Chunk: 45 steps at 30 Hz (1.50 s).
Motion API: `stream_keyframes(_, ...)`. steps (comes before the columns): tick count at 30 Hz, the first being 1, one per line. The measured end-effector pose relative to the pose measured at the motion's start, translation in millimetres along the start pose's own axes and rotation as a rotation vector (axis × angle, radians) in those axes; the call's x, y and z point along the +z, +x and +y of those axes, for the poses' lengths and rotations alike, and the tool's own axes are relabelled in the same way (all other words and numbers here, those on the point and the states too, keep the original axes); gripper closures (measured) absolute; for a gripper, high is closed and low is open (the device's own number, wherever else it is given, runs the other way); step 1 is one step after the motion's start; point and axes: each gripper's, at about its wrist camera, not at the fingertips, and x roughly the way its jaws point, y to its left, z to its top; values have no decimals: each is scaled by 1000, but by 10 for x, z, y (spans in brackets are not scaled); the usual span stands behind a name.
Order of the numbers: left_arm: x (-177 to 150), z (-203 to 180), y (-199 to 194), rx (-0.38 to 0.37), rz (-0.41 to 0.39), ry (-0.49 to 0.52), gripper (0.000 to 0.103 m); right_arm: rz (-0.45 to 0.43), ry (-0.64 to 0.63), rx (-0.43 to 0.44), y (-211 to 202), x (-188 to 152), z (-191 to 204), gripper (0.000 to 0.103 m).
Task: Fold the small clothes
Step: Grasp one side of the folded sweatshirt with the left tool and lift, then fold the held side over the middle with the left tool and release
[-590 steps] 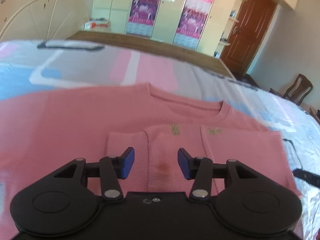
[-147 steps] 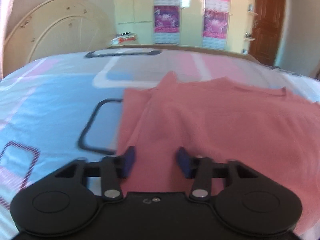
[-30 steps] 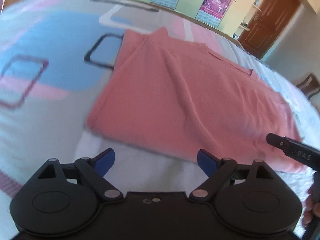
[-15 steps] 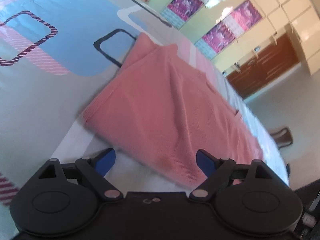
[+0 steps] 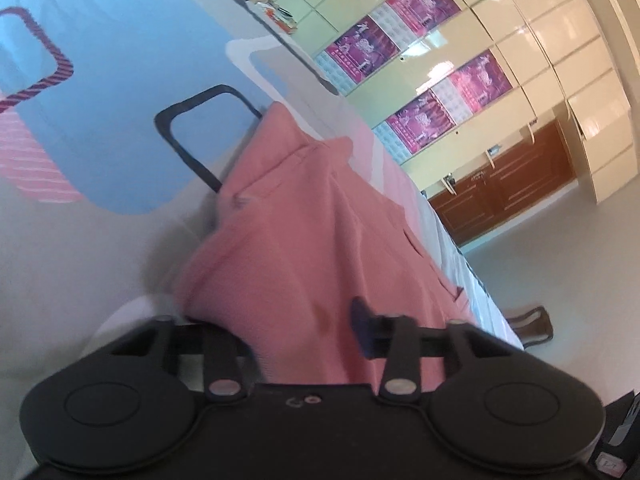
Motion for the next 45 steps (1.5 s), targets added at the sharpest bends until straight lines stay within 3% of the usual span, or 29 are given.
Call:
stream_keyframes(1, 4, 44, 10, 6, 3, -13, 88, 5, -17, -17, 53, -1, 29, 41)
stream_keyframes(4, 12, 102, 26, -4, -2, -34, 87, 74, -46, -41, 286, -106, 53, 41)
stream_keyframes(9, 9, 62, 1, 8, -11, -34, 89, 22, -40, -38, 191, -41, 17, 41)
stream_keyframes(12, -5, 9, -41, 15, -31, -26, 90, 45, -91, -44, 298, -147, 12, 41)
stream_keyframes(16, -20, -243, -158, 28, -73, 62, 91, 38, -51, 29, 273, -96, -138, 41)
stream_keyframes(23, -147, -1286, -150, -41, -94, 398, 91, -30, 65, 133, 2, -53, -559, 41)
stream_keyframes(30, -662, -2222, 195, -180, -5, 582, 91, -62, 169, 99, -311, -106, -1304, 41)
stream_keyframes(34, -1174, -2506, 507, -226, 114, 662, 91, -57, 245, 45, -466, -211, -1793, 41)
stream_keyframes(36, -1437, -2549, 668, -214, 179, 702, 91, -55, 274, 17, -536, -282, -1994, 41)
stream_keyframes(39, -1730, -2529, 811, -129, 220, 780, 84, -55, 324, 5, -653, -370, -2234, 41)
stream_keyframes(42, -1790, -2538, 723, -139, 248, 834, 64, -72, 355, 17, -767, -408, -2340, 41)
stream_keyframes(44, -1783, -2539, 612, -153, 264, 844, 36, -83, 358, 36, -799, -381, -2355, 41)
stream_keyframes(45, -1759, -2525, 534, -155, 254, 845, 36, -90, 360, 50, -808, -358, -2357, 41)
